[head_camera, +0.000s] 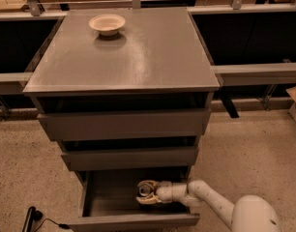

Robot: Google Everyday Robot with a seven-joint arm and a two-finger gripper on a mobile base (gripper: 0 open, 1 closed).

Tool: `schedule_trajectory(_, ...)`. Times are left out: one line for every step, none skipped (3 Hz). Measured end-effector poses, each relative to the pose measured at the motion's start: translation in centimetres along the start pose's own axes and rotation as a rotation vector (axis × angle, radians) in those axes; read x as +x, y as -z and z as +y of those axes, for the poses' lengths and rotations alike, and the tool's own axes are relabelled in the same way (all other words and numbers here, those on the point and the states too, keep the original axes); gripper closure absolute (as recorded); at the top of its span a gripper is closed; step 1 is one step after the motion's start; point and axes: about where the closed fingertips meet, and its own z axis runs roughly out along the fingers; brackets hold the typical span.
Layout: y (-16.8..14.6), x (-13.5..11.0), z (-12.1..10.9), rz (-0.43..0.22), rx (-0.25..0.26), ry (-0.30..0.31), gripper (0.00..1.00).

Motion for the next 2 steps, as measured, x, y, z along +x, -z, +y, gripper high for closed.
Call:
schedule_trajectory(1.7, 3.7, 0.1, 0.007, -0.010, -0.017, 1.00)
schedule_trajectory(3.3, 4.8, 0.1, -0.019, -0.048, -0.014, 1.00)
